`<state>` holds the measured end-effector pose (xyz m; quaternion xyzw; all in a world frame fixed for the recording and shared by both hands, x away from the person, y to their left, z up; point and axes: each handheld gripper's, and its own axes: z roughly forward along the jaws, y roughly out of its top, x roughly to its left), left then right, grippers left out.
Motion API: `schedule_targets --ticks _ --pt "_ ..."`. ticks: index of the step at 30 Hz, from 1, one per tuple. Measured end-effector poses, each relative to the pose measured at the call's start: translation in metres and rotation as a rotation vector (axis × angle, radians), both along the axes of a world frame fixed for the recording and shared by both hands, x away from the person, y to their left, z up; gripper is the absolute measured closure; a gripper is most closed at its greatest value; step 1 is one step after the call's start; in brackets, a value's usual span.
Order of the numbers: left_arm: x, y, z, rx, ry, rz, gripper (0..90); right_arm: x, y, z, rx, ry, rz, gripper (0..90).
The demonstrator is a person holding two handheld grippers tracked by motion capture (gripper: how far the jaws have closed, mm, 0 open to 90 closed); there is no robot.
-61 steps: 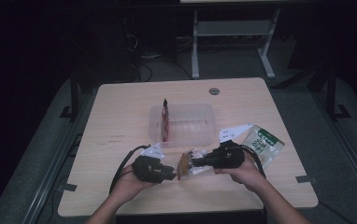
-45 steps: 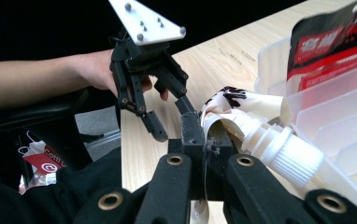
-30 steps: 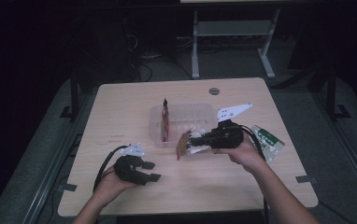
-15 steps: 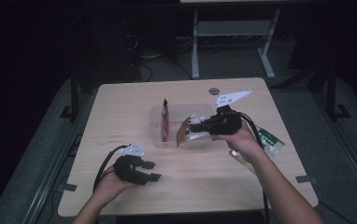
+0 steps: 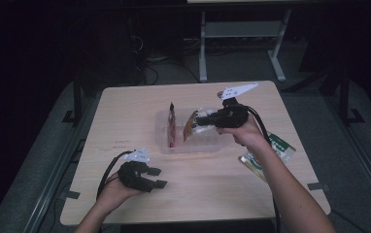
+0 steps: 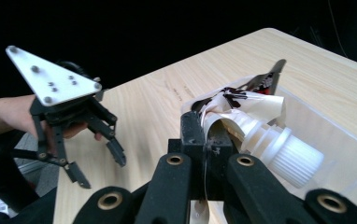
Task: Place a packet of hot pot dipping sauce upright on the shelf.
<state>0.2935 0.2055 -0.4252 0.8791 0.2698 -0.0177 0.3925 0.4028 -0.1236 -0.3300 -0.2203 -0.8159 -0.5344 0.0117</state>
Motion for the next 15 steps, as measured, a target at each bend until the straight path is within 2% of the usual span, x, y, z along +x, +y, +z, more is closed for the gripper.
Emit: schedule_targets --ticks 6,15 --pt "0.000 0.000 -0.001 -0.001 0.004 0.003 42.7 0.007 0.000 -0.007 -0.024 0.008 -0.017 89.6" --pt "0.000 -0.001 -0.001 -0.006 0.004 0.001 42.7 0.014 0.002 -0.013 -0.033 0.012 -0.024 89.6"
